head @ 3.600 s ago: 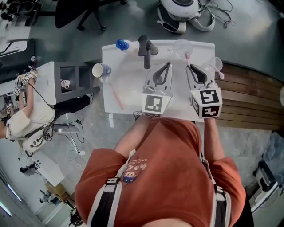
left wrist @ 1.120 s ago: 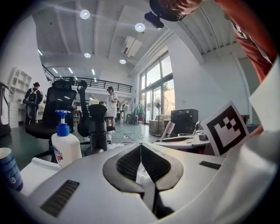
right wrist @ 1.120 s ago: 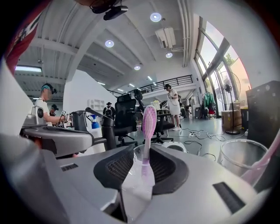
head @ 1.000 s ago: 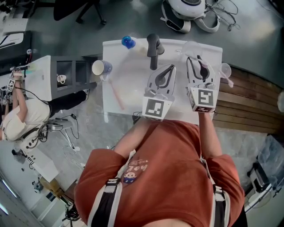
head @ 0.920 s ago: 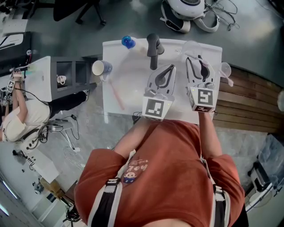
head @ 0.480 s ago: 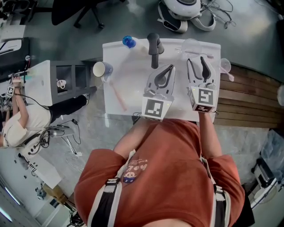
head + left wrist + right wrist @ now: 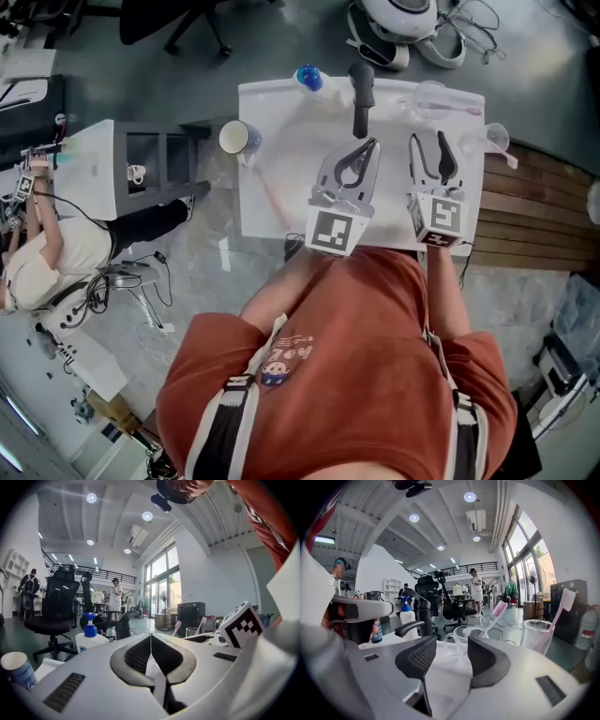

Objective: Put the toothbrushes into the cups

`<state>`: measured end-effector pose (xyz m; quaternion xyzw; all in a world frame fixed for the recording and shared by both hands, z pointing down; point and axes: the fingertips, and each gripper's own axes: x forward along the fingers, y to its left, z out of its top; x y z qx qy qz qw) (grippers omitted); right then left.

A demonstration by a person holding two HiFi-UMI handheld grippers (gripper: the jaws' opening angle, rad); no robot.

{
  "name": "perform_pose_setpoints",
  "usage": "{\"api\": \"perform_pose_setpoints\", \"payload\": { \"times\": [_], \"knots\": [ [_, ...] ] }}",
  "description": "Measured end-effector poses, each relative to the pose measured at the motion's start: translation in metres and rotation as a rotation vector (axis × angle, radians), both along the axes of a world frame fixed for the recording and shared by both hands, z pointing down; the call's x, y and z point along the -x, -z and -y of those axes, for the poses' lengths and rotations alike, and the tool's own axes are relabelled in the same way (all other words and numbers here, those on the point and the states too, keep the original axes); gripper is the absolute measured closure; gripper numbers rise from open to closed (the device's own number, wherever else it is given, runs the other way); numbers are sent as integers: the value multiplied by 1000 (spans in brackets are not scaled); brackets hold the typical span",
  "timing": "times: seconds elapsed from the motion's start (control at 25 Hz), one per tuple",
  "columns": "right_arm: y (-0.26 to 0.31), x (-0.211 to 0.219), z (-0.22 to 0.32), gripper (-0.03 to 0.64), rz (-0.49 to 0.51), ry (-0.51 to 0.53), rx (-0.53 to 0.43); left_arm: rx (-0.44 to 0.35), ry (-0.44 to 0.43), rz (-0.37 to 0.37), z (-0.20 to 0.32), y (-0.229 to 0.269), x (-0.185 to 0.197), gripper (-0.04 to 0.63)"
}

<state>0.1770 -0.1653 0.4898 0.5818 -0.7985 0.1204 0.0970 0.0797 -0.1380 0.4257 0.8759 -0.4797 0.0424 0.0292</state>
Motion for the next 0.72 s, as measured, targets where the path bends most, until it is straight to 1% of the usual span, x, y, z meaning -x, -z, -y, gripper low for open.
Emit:
{"api": "perform_pose_setpoints", "payload": {
  "times": [0.12, 0.24, 0.4, 0.48, 0.6, 0.72],
  "knots": [
    [6, 19, -13, 397, -3, -4, 4, 5, 12, 8, -6, 4, 27, 575],
    [18, 46, -22, 397, -9, 15, -1, 28, 32, -31, -12, 11, 54, 575],
    [31, 87, -36, 396, -43, 28, -20, 5, 38, -45, -19, 19, 94, 575],
    [33, 115, -41, 394, -59, 55, -27, -8, 72, -53, -20, 21, 125, 575],
    [37, 160, -48, 393, -68, 119, -27, 13, 145, -59, -29, 19, 179, 575],
    [40, 194, -54, 393, -55, 145, -28, 22, 182, -50, -39, 15, 225, 575]
  ]
}}
